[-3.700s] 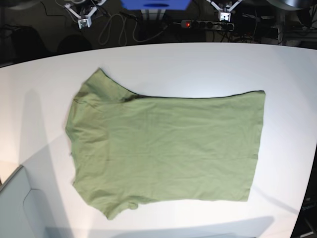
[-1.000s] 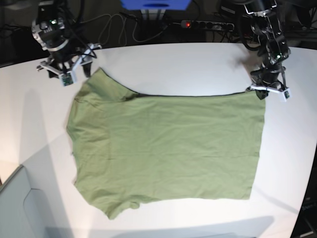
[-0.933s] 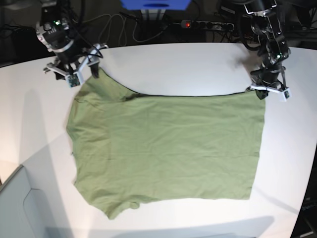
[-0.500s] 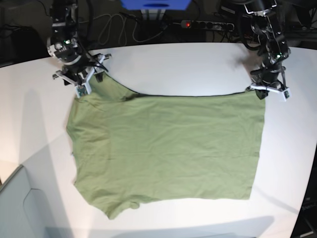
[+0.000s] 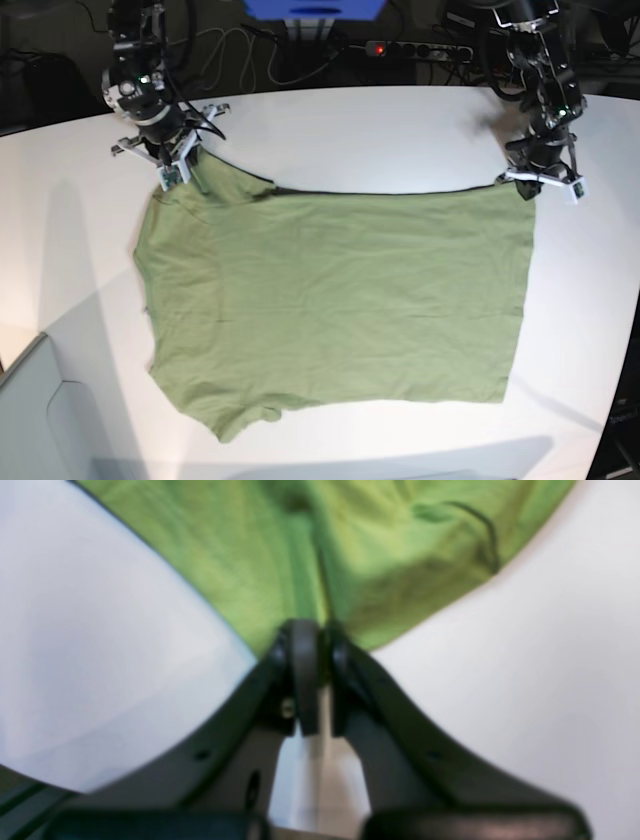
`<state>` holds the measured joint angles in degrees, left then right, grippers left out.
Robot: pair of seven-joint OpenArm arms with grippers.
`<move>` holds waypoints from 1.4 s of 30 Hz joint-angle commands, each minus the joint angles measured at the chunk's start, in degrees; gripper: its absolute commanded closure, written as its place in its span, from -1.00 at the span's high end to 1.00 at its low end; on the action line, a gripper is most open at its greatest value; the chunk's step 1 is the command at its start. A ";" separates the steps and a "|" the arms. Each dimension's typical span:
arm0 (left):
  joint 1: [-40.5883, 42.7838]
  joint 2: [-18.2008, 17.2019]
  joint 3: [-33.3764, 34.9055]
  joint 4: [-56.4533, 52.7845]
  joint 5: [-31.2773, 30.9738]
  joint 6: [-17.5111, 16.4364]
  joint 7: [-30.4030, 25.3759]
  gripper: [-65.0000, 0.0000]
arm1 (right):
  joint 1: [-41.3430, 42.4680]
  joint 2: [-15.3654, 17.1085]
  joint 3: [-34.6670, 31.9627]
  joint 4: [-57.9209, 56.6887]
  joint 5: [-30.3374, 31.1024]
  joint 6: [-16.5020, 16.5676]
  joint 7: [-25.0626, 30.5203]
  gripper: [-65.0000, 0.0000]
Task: Fold the T-shirt properly
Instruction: 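Lift the collar edge with both grippers and pull it toward the robot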
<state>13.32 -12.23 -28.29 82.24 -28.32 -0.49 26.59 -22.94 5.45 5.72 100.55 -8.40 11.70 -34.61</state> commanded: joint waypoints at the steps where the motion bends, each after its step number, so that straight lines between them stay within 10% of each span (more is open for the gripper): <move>1: 0.35 -0.30 -0.06 0.36 0.49 0.36 2.03 -1.00 | -0.58 0.57 0.22 0.24 -1.40 0.30 -2.27 -1.00; 42: 18.28 -0.12 -0.23 24.09 0.23 0.45 1.76 -1.00 | -8.49 5.58 4.88 16.94 -1.40 0.65 -2.18 -0.99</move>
<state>31.24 -11.75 -28.18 105.19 -27.92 -0.14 29.65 -31.53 10.61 10.44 116.07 -9.78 11.94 -37.89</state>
